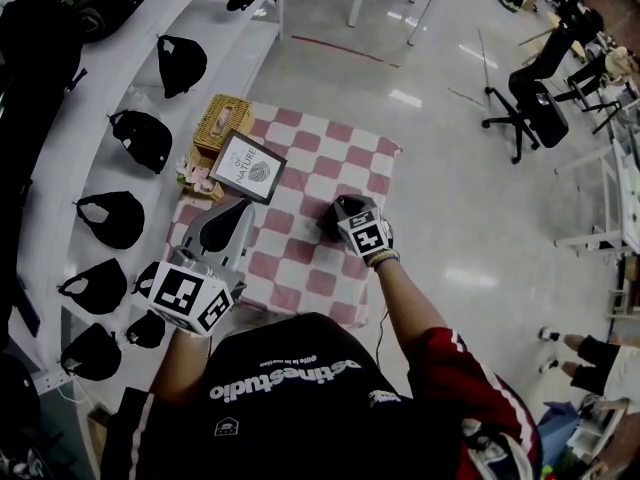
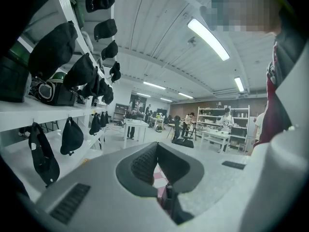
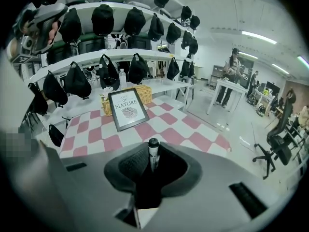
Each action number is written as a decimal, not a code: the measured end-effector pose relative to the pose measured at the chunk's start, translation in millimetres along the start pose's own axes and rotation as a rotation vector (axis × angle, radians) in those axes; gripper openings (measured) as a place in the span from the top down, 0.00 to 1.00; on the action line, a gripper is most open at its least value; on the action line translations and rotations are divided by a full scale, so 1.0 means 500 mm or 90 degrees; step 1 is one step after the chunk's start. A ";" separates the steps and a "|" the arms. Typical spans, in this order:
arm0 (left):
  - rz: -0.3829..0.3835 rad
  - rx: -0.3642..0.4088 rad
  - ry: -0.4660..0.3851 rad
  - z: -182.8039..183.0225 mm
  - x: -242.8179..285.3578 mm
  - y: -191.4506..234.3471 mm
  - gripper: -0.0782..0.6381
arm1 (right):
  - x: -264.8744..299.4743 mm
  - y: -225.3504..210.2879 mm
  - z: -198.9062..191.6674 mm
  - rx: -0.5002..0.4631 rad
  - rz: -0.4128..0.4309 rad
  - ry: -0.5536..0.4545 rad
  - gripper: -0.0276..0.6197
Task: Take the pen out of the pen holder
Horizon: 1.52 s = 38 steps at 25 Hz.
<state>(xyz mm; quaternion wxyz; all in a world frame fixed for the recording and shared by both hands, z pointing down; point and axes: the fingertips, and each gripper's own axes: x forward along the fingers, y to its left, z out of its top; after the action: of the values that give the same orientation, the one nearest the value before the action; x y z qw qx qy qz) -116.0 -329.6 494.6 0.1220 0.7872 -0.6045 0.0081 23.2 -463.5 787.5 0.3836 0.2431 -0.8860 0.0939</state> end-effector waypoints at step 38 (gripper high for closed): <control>-0.170 0.017 -0.065 0.116 -0.051 -0.057 0.88 | -0.519 0.144 0.255 0.155 -0.165 -0.285 0.84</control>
<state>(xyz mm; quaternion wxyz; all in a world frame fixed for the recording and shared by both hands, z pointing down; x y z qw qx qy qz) -103.5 -310.4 429.0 0.0805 0.8615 -0.4998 -0.0401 58.7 -353.1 512.9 0.1551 0.4131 -0.8925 0.0938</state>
